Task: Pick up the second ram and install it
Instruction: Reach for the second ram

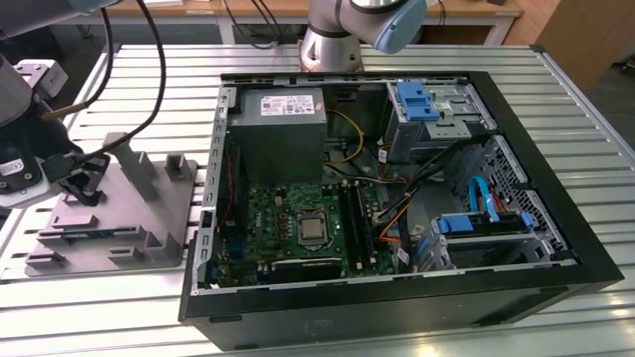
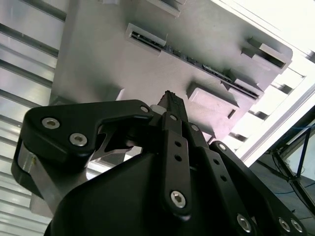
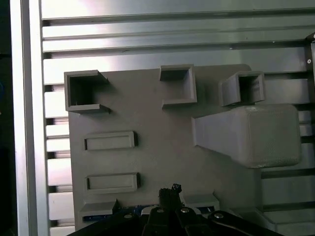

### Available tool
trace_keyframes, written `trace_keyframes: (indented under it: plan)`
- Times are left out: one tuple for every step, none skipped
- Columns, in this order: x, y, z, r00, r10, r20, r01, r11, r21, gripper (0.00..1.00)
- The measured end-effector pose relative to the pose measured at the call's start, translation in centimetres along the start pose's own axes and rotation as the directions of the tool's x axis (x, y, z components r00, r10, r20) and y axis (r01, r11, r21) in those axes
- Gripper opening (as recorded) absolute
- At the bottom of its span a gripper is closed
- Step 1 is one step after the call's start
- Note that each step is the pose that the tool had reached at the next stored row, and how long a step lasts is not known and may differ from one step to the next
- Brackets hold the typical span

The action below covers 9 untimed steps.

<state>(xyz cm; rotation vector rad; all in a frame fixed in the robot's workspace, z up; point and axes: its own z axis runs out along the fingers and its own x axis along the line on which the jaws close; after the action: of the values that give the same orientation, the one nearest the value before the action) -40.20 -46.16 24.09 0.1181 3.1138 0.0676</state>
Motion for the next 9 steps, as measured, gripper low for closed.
trace_keyframes:
  plan:
    - [0.00,-0.02,0.11,1.0000,0.000,0.0000,0.000,1.0000,0.0000,0.10]
    - [0.00,-0.03,0.23,1.0000,0.000,0.0001,0.000,1.0000,0.0000,0.10]
    - [0.01,-0.05,0.35,1.0000,0.000,0.0000,0.000,1.0000,0.0000,0.10]
    - [0.01,-0.06,0.48,1.0000,0.000,-0.0001,0.000,1.0000,0.0001,0.10]
    - [0.01,-0.08,0.63,1.0000,0.000,-0.0001,0.000,1.0000,0.0001,0.10]
    - [0.01,-0.09,0.78,1.0000,0.000,-0.0002,0.000,1.0000,0.0001,0.10]
    - [0.02,-0.11,0.95,1.0000,0.000,-0.0001,0.000,1.0000,0.0001,0.10]
    - [0.02,-0.13,1.13,1.0000,0.000,-0.0001,0.000,1.0000,0.0000,0.10]
    - [0.03,-0.15,1.31,1.0000,0.000,-0.0002,0.000,1.0000,0.0000,0.10]
